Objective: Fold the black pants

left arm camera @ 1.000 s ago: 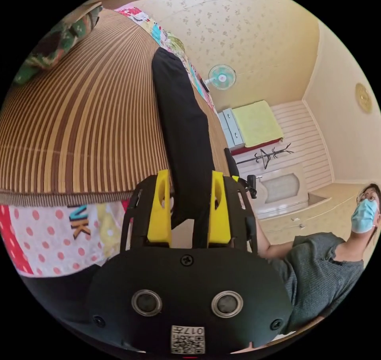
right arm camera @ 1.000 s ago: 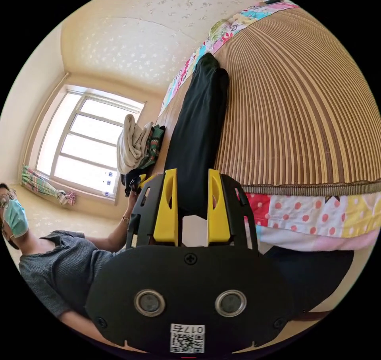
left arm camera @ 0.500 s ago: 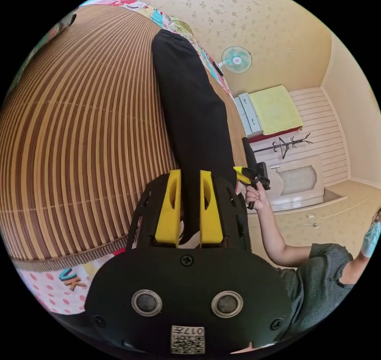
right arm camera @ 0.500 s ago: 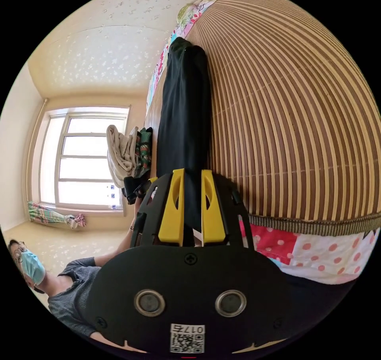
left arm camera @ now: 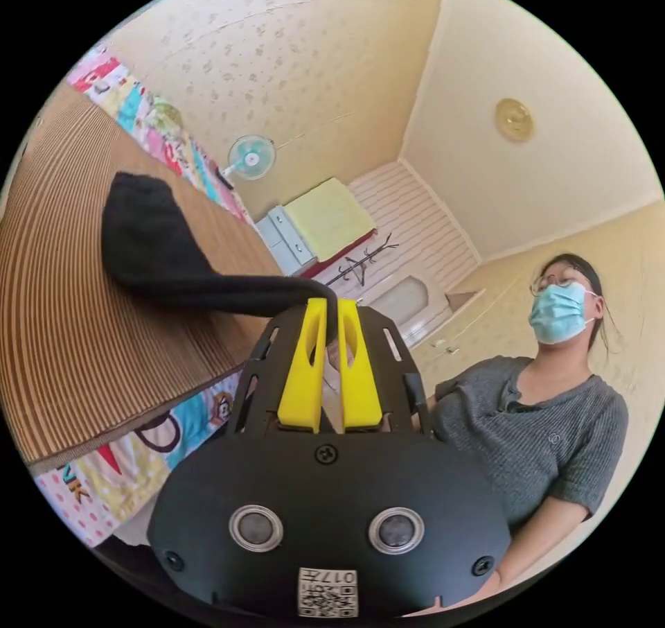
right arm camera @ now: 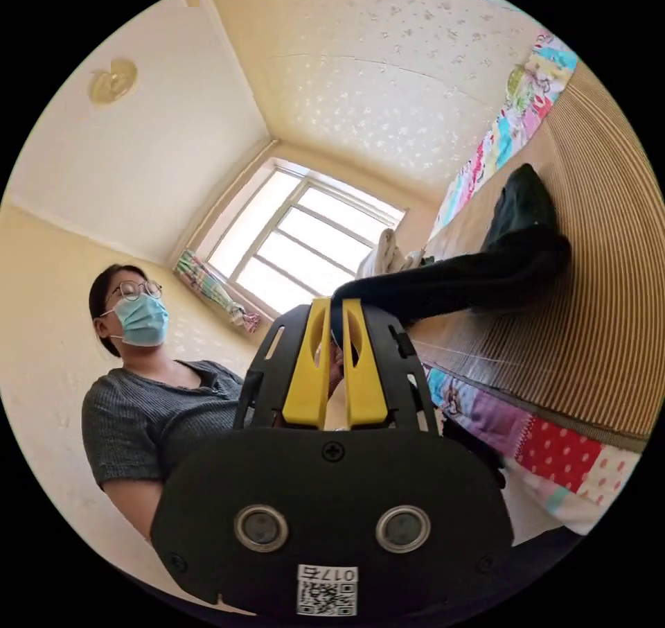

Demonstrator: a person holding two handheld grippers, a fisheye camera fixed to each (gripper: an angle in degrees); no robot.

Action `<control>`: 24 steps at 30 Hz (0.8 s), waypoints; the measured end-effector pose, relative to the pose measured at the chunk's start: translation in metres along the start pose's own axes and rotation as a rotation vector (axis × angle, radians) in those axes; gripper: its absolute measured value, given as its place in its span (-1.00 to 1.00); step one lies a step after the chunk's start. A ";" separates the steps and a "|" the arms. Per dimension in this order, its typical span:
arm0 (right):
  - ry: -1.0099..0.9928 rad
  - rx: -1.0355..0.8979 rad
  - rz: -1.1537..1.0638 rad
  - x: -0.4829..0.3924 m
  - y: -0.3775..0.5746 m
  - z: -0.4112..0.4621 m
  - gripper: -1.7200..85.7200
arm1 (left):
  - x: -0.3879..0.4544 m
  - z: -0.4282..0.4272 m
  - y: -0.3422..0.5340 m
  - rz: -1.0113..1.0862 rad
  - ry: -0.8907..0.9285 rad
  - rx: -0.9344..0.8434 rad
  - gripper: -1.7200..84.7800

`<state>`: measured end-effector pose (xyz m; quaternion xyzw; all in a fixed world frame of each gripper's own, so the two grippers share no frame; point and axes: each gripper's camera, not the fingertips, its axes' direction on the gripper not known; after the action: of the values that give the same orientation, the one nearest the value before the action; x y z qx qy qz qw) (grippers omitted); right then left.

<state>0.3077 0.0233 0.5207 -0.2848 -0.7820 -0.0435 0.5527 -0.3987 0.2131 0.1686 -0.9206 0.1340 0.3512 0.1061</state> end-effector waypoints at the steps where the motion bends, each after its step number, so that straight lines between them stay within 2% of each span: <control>1: -0.006 -0.004 -0.047 -0.015 -0.006 0.002 -0.90 | 0.033 -0.003 -0.014 0.076 0.007 0.025 -0.92; 6: -0.077 -0.036 -0.470 -0.167 -0.056 0.025 -0.90 | 0.179 -0.017 -0.067 0.458 0.065 0.113 -0.91; 9: -0.056 0.018 -0.577 -0.235 -0.063 0.035 -0.91 | 0.253 -0.023 -0.083 0.614 0.056 0.180 -0.91; 11: -0.003 0.072 -0.590 -0.262 -0.062 0.039 -0.91 | 0.295 -0.021 -0.085 0.695 -0.015 0.234 -0.92; 13: 0.098 0.108 -0.580 -0.274 -0.061 0.043 -0.91 | 0.305 -0.015 -0.091 0.667 -0.097 0.248 -0.92; 16: 0.297 0.129 -0.451 -0.248 -0.072 0.050 -0.91 | 0.269 -0.002 -0.111 0.502 -0.155 0.232 -0.93; 18: 0.372 0.114 -0.304 -0.193 -0.095 0.055 -0.91 | 0.225 0.007 -0.126 0.356 -0.172 0.225 -0.93; 20: 0.457 0.093 -0.275 -0.152 -0.118 0.065 -0.92 | 0.168 0.019 -0.154 0.234 -0.262 0.217 -0.94; 21: 0.526 0.082 -0.243 -0.125 -0.135 0.074 -0.92 | 0.156 0.022 -0.163 0.216 -0.291 0.214 -0.94; 24: 0.563 0.110 -0.181 -0.082 -0.164 0.092 -0.92 | 0.115 0.034 -0.193 0.126 -0.378 0.231 -0.93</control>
<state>0.1681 -0.1108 0.4530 -0.1604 -0.6215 -0.1272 0.7562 -0.2753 0.3844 0.0859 -0.8101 0.2080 0.5056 0.2118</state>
